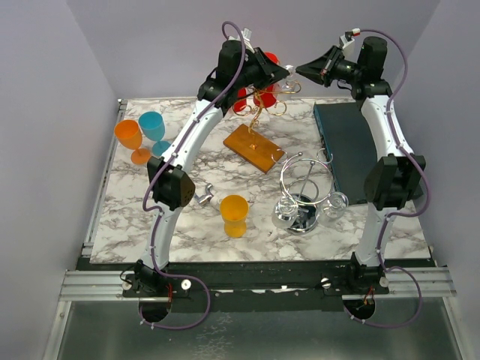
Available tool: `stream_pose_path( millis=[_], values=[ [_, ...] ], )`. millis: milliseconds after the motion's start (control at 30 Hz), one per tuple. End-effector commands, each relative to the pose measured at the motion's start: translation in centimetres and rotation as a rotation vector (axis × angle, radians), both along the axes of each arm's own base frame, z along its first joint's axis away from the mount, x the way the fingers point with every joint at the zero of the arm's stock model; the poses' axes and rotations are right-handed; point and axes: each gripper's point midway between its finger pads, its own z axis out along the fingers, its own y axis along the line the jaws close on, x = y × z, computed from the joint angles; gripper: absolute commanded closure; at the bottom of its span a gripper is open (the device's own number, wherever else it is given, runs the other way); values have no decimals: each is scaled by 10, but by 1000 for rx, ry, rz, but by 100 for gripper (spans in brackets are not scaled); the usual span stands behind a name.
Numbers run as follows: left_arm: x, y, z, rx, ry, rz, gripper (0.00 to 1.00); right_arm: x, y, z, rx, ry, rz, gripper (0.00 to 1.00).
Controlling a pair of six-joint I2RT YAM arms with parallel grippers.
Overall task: Take the wine glass off the wine glass rack
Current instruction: Pick up the wine glass from the wine rack.
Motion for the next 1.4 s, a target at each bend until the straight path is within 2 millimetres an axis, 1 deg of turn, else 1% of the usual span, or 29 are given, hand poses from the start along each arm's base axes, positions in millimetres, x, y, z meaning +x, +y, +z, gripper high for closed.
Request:
stream_pose_path(
  millis=[0, 267, 600, 900, 1367],
  values=[
    [-35, -28, 41, -59, -125, -134, 100, -3, -8, 18, -26, -45, -68, 100],
    [-40, -32, 44, -67, -129, -146, 100, -7, -11, 20, -31, -50, -85, 99],
    [-47, -33, 53, -69, -148, -146, 100, -12, -12, 26, -35, -59, -92, 100],
    [-51, -37, 54, -69, -152, -154, 100, -16, -13, 31, -44, -68, -103, 99],
    [-55, -41, 53, -68, -152, -165, 100, -17, -16, 30, -54, -66, -122, 99]
  ],
)
